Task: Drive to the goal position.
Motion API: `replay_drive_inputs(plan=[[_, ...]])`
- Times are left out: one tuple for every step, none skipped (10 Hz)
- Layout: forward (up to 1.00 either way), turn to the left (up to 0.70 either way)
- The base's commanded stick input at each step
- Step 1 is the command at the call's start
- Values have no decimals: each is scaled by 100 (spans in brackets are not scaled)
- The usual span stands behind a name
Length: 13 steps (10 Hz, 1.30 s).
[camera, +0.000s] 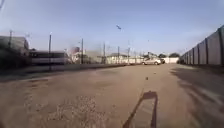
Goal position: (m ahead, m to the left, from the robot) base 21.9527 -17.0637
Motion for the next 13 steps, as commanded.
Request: replay_drive_inputs(plan=[[100,-9],[100,-21],[100,-27],[100,-27],[100,-27],[100,-27],[100,-27],[100,-27],[100,-27],[100,-27],[100,-27],[100,-27],[100,-27]])
